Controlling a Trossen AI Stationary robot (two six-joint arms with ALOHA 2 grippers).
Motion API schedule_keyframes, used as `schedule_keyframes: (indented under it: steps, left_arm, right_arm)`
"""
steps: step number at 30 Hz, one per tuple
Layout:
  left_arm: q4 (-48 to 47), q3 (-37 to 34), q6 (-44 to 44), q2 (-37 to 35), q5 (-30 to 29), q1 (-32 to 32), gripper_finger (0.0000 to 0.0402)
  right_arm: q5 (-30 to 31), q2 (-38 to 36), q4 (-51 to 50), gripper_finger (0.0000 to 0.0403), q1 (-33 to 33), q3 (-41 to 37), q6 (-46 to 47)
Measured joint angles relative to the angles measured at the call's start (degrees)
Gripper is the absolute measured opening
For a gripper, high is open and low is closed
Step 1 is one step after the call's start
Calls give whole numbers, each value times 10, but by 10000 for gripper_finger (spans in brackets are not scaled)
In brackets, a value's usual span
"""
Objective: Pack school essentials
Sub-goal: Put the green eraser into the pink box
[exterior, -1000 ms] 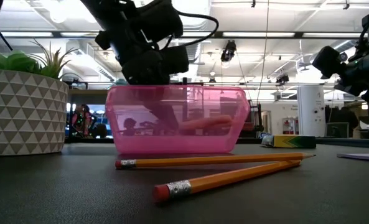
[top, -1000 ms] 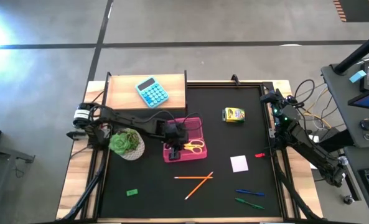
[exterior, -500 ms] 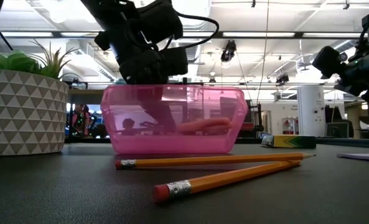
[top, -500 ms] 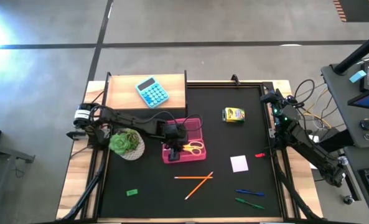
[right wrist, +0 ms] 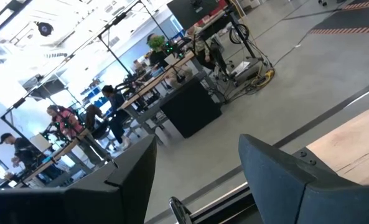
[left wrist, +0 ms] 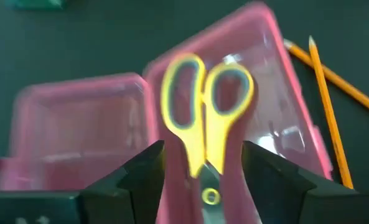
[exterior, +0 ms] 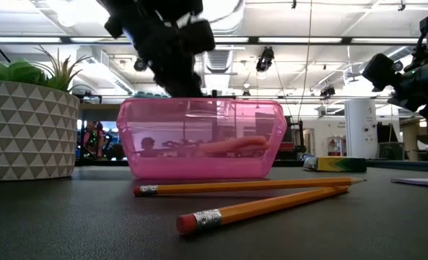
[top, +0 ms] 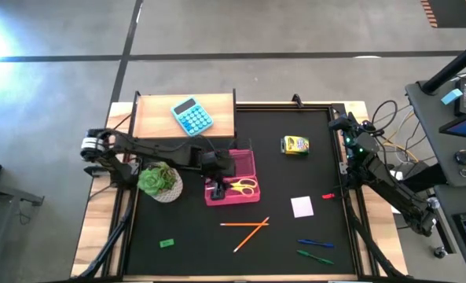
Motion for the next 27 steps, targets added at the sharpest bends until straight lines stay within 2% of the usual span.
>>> schedule_keyframes:
  steps: [5,8,11,14,17,27]
  left_arm:
    - [-8,0,18,-72,-25,-12,192]
    - [-22,1,15,-104,-61,-51,192]
    - [-30,1,-10,-118,-124,-108,192]
    - [-40,1,-73,-123,-176,-165,192]
    - [-73,5,-145,-117,-201,-214,192]
    - [-200,10,-443,-54,-182,-352,192]
  right_arm:
    - [0,0,0,219,0,0,0]
    - [0,0,0,219,0,0,0]
    - [0,1,0,219,0,0,0]
    - [0,1,0,219,0,0,0]
    - [0,0,0,219,0,0,0]
    - [0,0,0,219,0,0,0]
